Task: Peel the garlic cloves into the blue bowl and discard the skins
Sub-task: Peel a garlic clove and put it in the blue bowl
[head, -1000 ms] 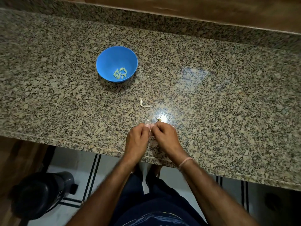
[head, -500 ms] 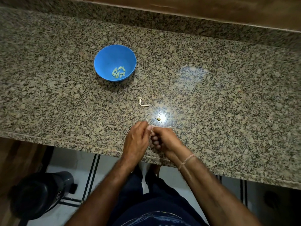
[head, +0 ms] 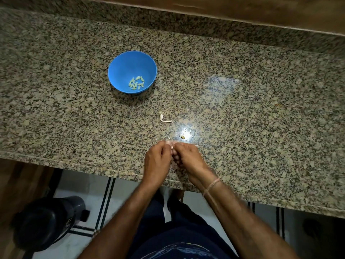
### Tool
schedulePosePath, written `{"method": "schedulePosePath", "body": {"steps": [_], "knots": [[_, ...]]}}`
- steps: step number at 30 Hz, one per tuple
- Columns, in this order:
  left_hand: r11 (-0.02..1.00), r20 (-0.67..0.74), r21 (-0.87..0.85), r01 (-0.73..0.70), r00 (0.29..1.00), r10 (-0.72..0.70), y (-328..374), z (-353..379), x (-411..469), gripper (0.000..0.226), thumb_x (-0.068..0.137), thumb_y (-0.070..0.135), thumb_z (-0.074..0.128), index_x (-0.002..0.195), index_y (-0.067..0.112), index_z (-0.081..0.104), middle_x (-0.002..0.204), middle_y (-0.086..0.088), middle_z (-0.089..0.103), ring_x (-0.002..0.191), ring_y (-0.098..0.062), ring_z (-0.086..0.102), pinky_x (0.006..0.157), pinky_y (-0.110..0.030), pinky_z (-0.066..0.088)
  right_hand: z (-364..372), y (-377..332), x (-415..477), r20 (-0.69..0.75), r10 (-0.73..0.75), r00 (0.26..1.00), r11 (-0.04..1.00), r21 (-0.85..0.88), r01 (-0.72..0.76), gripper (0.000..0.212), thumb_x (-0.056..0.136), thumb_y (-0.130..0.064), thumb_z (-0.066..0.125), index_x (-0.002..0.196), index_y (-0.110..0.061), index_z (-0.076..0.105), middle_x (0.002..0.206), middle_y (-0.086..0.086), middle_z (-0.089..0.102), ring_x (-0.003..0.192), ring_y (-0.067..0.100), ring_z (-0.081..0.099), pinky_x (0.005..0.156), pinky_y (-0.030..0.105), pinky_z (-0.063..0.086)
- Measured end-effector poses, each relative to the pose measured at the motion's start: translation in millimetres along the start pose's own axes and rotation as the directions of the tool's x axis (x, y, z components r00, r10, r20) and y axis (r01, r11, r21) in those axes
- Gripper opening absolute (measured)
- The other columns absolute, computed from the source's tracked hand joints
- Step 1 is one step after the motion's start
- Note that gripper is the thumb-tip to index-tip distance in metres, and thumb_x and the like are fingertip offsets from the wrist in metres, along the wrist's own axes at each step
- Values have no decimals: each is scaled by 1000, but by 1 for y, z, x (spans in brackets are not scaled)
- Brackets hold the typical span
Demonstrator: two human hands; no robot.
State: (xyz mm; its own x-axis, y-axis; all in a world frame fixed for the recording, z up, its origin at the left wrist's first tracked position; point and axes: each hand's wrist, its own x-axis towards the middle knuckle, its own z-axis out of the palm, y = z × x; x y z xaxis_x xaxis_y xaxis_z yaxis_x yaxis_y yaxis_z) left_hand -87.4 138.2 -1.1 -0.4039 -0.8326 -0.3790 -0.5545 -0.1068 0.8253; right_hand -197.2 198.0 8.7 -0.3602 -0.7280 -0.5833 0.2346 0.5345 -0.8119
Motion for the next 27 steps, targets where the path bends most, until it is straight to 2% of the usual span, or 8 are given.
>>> {"method": "schedulePosePath", "body": {"steps": [3, 8, 13, 17, 20, 23, 25, 27], "knots": [[729, 352, -462, 505, 859, -372, 9, -5, 3, 39, 108, 38, 50, 74, 20, 55, 61, 6, 49, 51, -10, 44, 45, -22, 35, -3, 7, 3, -47, -395, 917, 821, -466, 330, 34, 107, -29, 56, 75, -19, 57, 64, -12, 50, 57, 0, 46, 56, 14, 38], [973, 90, -102, 208, 976, -199, 5, -9, 5, 42, 109, 41, 47, 77, 16, 59, 61, -4, 56, 57, -12, 48, 53, -24, 38, -8, 9, 5, -25, -277, 961, 900, -357, 250, 24, 104, -28, 61, 86, -17, 69, 75, -4, 65, 64, 0, 55, 62, 13, 44], [995, -30, 82, 63, 998, -61, 14, -10, 3, 43, 109, 40, 47, 74, 20, 59, 56, 13, 46, 48, -2, 35, 42, -14, 29, -15, 4, 4, 10, -265, 964, 922, -290, 257, 21, 100, -29, 63, 86, -21, 75, 81, 5, 72, 79, 25, 68, 74, 41, 58], [991, -23, 130, 16, 1000, -14, 8, -12, 5, 43, 109, 40, 48, 72, 20, 59, 59, 8, 48, 52, -8, 38, 45, -14, 29, -16, 2, 6, -9, -304, 953, 897, -339, 283, 21, 98, -24, 65, 81, -20, 76, 72, 3, 70, 64, 18, 62, 62, 34, 54], [957, 161, -157, 245, 962, -220, 4, -16, 12, 42, 107, 41, 53, 72, 19, 60, 59, 4, 48, 52, -12, 39, 48, -24, 32, -16, 3, 4, 17, -442, 897, 783, -481, 395, 20, 96, -19, 66, 78, -15, 71, 66, -2, 63, 56, 6, 49, 53, 21, 39], [760, 351, -315, 569, 813, -464, 2, -19, 15, 39, 105, 38, 56, 69, 23, 59, 55, 8, 48, 48, -10, 38, 45, -23, 29, -16, 4, 4, 98, -565, 819, 544, -702, 459, 22, 99, -25, 61, 79, -17, 65, 71, -10, 56, 66, 5, 47, 60, 12, 32], [856, 253, -248, 454, 883, -395, 3, -17, 12, 40, 105, 39, 55, 69, 23, 58, 56, 8, 48, 51, -12, 38, 47, -24, 29, -12, 5, 4, 88, -552, 829, 543, -717, 438, 22, 99, -23, 62, 78, -18, 64, 70, -11, 54, 65, 3, 45, 59, 11, 31], [992, 28, 113, 62, 997, -65, 0, -15, 6, 39, 107, 39, 52, 74, 21, 60, 62, 9, 50, 56, -12, 41, 50, -26, 31, -10, 1, 3, 7, -417, 909, 757, -551, 351, 24, 97, -20, 64, 73, -18, 64, 66, -9, 56, 58, 2, 46, 56, 11, 36]]}}
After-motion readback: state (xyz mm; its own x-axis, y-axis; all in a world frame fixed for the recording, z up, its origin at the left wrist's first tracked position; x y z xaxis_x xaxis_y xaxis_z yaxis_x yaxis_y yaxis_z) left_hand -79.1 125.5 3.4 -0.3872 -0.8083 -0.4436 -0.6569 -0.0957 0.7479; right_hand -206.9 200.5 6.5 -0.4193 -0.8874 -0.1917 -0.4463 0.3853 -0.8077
